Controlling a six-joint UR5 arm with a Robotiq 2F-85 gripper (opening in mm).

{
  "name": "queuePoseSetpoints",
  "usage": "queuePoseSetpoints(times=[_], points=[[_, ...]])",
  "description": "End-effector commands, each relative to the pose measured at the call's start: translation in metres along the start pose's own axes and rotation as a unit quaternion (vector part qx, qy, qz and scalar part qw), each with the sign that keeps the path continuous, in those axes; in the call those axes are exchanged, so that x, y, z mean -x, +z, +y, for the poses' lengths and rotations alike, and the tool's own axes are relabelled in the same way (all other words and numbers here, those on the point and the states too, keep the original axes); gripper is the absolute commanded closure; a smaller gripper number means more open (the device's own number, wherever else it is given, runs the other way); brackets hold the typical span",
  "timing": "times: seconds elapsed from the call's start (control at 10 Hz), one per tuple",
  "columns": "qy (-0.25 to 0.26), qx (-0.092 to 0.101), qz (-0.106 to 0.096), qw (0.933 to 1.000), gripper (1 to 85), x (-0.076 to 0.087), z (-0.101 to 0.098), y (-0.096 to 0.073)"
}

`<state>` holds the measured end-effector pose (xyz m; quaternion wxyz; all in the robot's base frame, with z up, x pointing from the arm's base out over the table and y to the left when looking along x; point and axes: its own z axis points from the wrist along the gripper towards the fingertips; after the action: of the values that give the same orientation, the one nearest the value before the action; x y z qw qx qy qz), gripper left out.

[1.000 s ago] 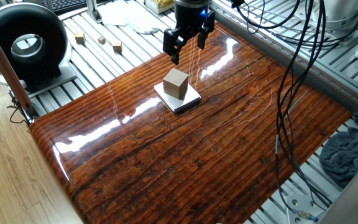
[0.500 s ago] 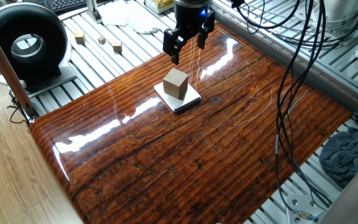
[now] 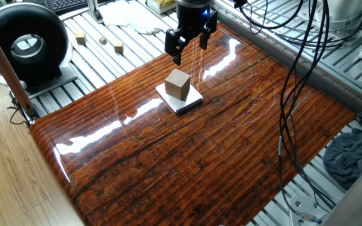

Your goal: Remove the object from the scale

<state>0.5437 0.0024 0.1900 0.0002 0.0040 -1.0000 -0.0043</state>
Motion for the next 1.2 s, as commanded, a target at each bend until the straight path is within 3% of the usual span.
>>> queuePoseSetpoints(times=[0.0,0.2,0.4,0.5,0.6,0.7,0.8,0.9,1.0,1.1], points=[[0.017,0.003,0.062,0.9979,84.7,-0.035,0.007,0.001],[0.006,-0.016,0.045,0.9988,84.7,-0.036,0.005,0.012],[0.001,-0.020,0.045,0.9988,84.7,-0.036,0.003,0.011],[-0.008,-0.034,0.045,0.9984,84.7,-0.036,-0.005,0.009],[-0.032,-0.058,0.072,0.9952,84.7,-0.049,-0.017,0.004],[-0.118,-0.084,0.089,0.9855,84.7,-0.055,-0.032,-0.001],[-0.191,-0.124,0.096,0.9690,84.7,-0.052,-0.055,-0.012],[-0.228,-0.096,-0.009,0.9688,84.7,0.001,-0.033,-0.007],[-0.161,0.009,-0.037,0.9862,84.7,0.009,0.016,0.001],[-0.145,0.041,-0.057,0.9870,84.3,0.020,0.026,0.001]])
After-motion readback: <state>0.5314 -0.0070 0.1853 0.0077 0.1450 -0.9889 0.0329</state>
